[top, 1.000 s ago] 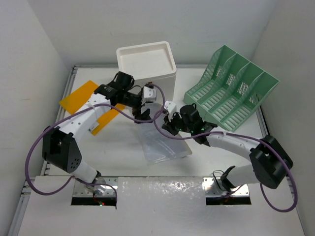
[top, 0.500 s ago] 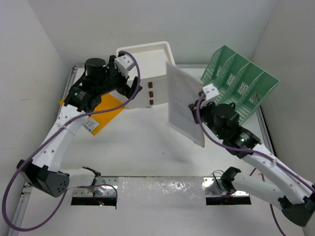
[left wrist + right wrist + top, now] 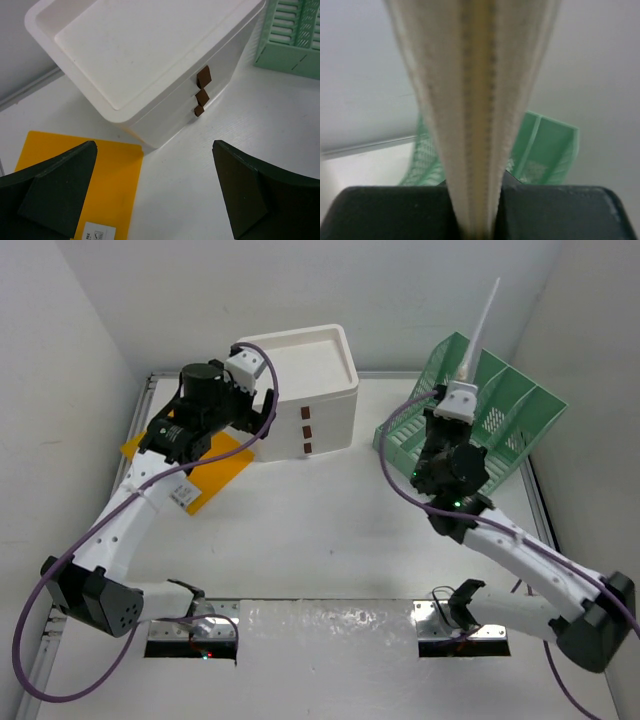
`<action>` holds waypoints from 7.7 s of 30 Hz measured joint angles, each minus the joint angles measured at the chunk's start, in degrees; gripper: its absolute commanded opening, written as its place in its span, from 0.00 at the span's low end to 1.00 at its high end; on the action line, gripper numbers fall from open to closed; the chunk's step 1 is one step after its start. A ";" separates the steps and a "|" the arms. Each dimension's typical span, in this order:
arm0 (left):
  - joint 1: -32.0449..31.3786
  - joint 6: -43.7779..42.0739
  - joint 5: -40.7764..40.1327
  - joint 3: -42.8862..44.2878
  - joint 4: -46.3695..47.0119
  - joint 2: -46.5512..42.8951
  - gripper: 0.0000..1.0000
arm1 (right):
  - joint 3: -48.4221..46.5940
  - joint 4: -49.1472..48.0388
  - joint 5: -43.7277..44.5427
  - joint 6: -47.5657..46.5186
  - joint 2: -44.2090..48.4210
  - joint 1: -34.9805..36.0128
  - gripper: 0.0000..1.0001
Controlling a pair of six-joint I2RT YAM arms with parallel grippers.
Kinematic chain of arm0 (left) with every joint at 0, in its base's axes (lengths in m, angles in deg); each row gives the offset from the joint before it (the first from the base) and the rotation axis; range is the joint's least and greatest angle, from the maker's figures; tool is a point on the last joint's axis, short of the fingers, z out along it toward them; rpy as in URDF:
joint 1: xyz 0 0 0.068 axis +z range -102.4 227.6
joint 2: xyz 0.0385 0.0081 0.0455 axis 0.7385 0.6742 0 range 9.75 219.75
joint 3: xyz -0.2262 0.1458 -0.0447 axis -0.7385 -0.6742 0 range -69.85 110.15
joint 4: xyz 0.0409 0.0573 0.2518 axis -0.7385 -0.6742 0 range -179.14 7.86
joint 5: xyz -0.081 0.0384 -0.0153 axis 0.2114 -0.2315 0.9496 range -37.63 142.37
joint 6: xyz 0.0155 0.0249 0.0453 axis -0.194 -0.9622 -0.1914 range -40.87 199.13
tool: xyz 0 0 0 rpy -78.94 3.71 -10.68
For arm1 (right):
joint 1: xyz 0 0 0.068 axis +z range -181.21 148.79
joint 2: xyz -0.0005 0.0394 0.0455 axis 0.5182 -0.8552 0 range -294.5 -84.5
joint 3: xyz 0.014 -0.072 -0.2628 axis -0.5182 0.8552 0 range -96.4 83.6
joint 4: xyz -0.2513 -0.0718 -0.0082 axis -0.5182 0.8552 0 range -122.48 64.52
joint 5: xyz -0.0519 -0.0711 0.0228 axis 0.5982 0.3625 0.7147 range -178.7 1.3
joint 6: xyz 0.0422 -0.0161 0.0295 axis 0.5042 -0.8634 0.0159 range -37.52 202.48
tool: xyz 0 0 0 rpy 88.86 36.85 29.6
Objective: Organize the desk
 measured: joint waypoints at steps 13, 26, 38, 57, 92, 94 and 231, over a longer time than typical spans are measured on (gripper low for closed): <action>0.37 -0.46 -1.70 -1.29 0.35 0.04 1.00 | -3.56 -33.90 8.17 -40.30 -18.23 0.00 0.00; 0.59 -0.90 -1.73 -1.77 0.39 0.04 1.00 | -11.43 -37.55 11.04 -46.36 -21.92 -13.49 0.00; 0.68 -1.36 -1.99 -2.23 0.37 0.04 1.00 | -5.33 -38.23 10.82 -29.70 -22.71 -16.59 0.00; 0.70 -3.23 -2.58 -2.25 -0.11 0.04 1.00 | 5.46 -37.03 6.45 -5.68 -34.73 -23.10 0.00; 1.84 -5.27 -2.27 -2.45 -2.03 0.85 1.00 | 11.32 -37.38 10.80 10.49 -38.56 -24.94 0.72; 2.67 -5.38 -0.94 -2.45 -2.89 0.85 1.00 | 10.21 -37.29 9.90 5.60 -37.64 -23.34 0.81; 51.17 -11.30 8.48 27.50 -13.73 57.22 0.88 | -34.91 24.48 -68.35 50.64 -69.26 16.63 0.69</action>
